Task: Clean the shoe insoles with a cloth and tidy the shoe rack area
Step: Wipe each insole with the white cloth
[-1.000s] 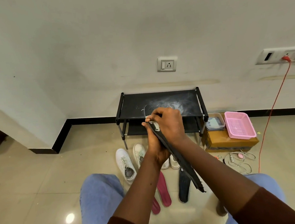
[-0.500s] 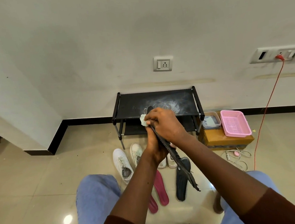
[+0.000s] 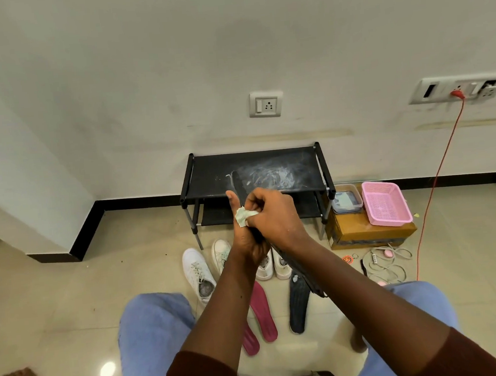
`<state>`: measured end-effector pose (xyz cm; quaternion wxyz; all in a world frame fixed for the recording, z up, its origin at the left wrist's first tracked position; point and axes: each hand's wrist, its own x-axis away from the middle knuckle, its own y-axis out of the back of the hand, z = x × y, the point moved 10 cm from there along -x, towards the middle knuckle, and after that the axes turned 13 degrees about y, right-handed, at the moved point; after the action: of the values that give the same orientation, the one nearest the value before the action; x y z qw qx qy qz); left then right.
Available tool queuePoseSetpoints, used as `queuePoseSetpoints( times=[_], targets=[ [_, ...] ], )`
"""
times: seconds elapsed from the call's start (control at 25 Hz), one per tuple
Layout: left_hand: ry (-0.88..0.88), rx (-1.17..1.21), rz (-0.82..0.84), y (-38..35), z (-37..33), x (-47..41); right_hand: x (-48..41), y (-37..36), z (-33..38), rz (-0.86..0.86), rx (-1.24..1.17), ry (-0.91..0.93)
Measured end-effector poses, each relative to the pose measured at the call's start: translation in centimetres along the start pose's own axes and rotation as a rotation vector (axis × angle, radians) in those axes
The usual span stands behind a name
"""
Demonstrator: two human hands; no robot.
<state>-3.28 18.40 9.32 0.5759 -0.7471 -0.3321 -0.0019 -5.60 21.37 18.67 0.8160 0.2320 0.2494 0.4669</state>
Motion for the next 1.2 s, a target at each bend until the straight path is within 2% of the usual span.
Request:
queuePoseSetpoints(
  times=[0.08,0.16,0.28,0.36,0.64,0.8,0.92,1.0,1.08,1.2],
  targets=[
    [0.022,-0.022,-0.020,0.1,-0.1,0.3,0.5,-0.3,-0.3,0.054,-0.020,-0.020],
    [0.045,-0.028,-0.118,1.2,-0.4,0.2,1.3,-0.8,-0.6,0.122,-0.020,-0.004],
    [0.013,0.014,-0.254,3.5,-1.9,-0.8,2.6,-1.0,-0.5,0.173,0.081,0.070],
    [0.014,0.057,-0.266,4.4,-2.5,-1.9,3.5,-0.5,-0.5,0.172,0.143,0.127],
    [-0.006,0.134,-0.140,4.0,-2.8,-3.6,4.8,1.6,-1.1,0.186,0.100,0.237],
    [-0.025,0.155,-0.085,3.5,-3.0,-3.5,5.1,1.9,-1.4,0.315,0.001,0.197],
    [-0.007,0.173,-0.036,3.4,-3.3,-3.3,5.4,1.6,-1.9,0.480,-0.078,0.149],
    [0.029,0.188,0.001,3.3,-3.0,-3.2,5.2,1.8,-2.3,0.497,-0.141,0.104],
    [0.040,0.192,-0.015,3.5,-2.8,-3.1,4.7,1.8,-2.3,0.477,-0.175,0.073],
    [0.058,0.142,-0.057,3.6,-1.9,-2.8,4.5,0.3,-1.4,0.526,-0.088,0.130]
  ],
)
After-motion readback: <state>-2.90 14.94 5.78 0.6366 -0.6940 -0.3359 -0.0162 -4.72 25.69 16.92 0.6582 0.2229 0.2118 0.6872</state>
